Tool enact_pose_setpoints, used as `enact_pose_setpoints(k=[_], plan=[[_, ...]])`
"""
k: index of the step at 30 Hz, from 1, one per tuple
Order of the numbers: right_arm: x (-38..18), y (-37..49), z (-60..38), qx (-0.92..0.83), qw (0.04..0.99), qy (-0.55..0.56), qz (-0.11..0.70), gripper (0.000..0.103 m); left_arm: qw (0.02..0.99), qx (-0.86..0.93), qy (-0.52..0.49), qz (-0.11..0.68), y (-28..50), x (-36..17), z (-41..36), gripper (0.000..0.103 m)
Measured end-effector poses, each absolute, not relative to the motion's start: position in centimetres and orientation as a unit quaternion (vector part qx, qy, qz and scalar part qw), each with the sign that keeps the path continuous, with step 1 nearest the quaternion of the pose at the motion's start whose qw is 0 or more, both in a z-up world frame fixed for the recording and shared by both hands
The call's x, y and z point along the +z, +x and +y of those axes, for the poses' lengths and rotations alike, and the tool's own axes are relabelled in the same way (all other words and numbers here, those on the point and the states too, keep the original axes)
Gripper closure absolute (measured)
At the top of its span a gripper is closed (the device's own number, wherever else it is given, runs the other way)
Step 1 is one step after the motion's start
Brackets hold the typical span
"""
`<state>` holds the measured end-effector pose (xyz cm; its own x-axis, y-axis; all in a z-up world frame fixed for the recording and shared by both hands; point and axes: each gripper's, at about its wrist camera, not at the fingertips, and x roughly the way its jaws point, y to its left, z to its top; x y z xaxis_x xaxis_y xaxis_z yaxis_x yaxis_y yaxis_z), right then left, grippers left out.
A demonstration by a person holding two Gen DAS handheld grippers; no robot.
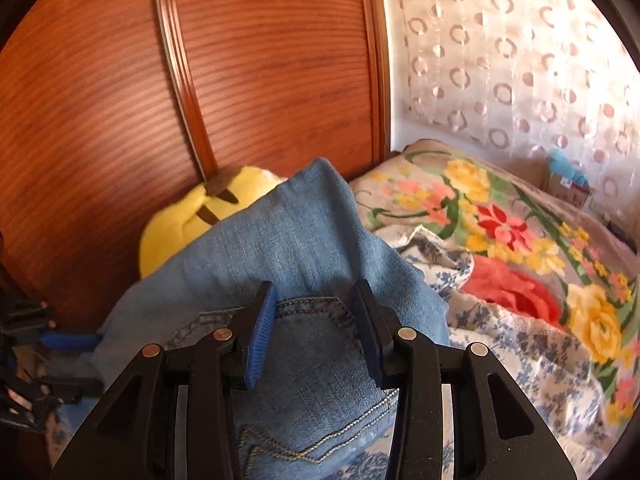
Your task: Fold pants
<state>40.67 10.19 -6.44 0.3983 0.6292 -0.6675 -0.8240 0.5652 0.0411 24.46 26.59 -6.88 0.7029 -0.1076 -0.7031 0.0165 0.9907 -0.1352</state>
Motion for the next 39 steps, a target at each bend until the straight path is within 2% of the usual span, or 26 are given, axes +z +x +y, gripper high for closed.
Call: enact_pose_setpoints(k=[10,16,26,36,38,39], plan=[[-4.1,35.9,5.6,0.465,0.821,-0.113,0.31,0.064,0.923,-0.033,-0.057,0.379,23.7,-7.6,26.3,0.068],[-6.0,32.6,4.8,0.464,0.813,-0.156,0.315,0.064,0.923,-0.032,-0.059,0.379,23.5,-7.7,26.2,0.068],[-7.0,33.4,4.8,0.46,0.814,-0.141,0.325,0.063,0.925,-0.018,-0.056,0.375,23.3,-7.6,25.7,0.067],[-6.6,32.3,2.2,0.445,0.83,-0.101,0.321,0.064,0.932,0.003,-0.045,0.36,22.8,-6.4,24.7,0.059],[-6.3,32.0,1.5,0.44,0.835,-0.093,0.317,0.064,0.935,0.009,-0.046,0.351,22.5,-5.9,24.6,0.055],[-6.1,31.8,1.3,0.439,0.836,-0.091,0.316,0.064,0.937,0.01,-0.046,0.346,22.3,-5.7,24.5,0.049]])
